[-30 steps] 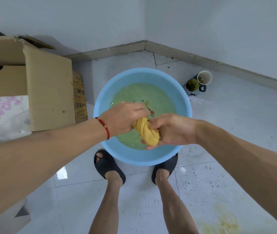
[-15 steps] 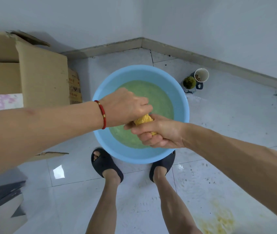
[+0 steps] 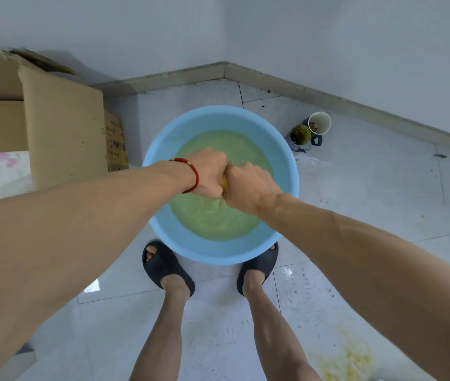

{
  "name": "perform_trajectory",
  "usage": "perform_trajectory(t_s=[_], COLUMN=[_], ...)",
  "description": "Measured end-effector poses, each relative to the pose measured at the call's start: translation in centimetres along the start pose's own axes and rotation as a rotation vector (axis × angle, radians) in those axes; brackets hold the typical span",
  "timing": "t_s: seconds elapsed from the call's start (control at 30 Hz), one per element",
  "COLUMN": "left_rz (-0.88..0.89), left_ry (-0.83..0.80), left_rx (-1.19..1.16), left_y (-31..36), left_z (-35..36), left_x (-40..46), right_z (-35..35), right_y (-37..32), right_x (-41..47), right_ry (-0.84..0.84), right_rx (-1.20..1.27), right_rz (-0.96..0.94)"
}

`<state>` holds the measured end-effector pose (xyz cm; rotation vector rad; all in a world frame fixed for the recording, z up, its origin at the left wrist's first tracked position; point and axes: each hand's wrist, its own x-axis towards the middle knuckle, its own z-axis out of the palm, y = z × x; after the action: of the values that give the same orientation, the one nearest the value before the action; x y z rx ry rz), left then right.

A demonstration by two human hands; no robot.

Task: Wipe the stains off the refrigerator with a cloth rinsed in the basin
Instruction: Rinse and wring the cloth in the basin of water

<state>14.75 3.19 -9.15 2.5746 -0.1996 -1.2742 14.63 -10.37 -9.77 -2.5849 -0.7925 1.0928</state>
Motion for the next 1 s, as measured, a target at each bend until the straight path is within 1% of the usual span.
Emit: perform_trajectory(t_s=[0.13, 0.2, 0.27, 0.33, 0.4, 0.47, 0.53, 0.6, 0.67, 0.73, 0.8, 0.87, 0.93, 1.0], left_rz=[-0.045, -0.052, -0.032, 0.02, 0.084, 0.124, 0.14, 0.174, 0.243, 0.317, 0.395, 0.471, 0.543, 0.623], left_ry=[-0.068, -0.08, -0.043, 0.026, 0.066, 0.055, 0.045, 0.072, 0.135, 0.207, 0.261, 0.3, 0.336, 0.345], left_rx=[-0.11, -0.13, -0.115, -0.159, -0.216, -0.218, -0.249, -0.318, -0.414, -0.556, -0.701, -0.856, -0.995, -1.077], left_y=[0.0, 0.1, 0.3, 0.7, 1.2, 2.2, 3.3, 4.5, 6.2, 7.6, 9.3, 10.7, 12.4, 14.1], left_z=[-0.3, -0.5, -0.8, -1.8, -3.6, -7.0, -10.8, -14.8, -19.0, -22.1, -24.7, -26.1, -27.8, -29.2], left_x=[-0.6, -1.1, -2.2, -4.0, -6.0, -9.0, -12.3, -16.4, -21.3, -25.3, -29.3, -31.6, -33.9, -35.2], right_z=[-0.7, -0.9, -1.4, -2.4, -3.6, -6.2, -9.7, -14.4, -19.3, -23.1, -26.7, -28.9, -31.4, -32.3], right_y=[-0.2, -0.5, -0.8, -1.1, -1.6, -2.4, -3.4, -4.8, -6.2, -7.2, -8.5, -9.4, -10.8, -11.9], right_x=[-0.1, -0.7, -1.7, -3.3, -5.0, -7.4, -10.1, -13.6, -17.5, -21.2, -25.4, -28.5, -31.9, -34.5], right_ry=[0.013, 0.028, 0.059, 0.106, 0.097, 0.07, 0.072, 0.065, 0.1, 0.096, 0.092, 0.096, 0.14, 0.274], right_rx=[-0.116, -0.112, -0.077, -0.042, 0.116, 0.362, 0.558, 0.688, 0.826, 0.996, 1.101, 1.212, 1.325, 1.343], right_rz=[-0.084, -0.075, -0.028, 0.036, 0.096, 0.114, 0.126, 0.099, 0.058, -0.004, -0.103, -0.164, -0.147, -0.09])
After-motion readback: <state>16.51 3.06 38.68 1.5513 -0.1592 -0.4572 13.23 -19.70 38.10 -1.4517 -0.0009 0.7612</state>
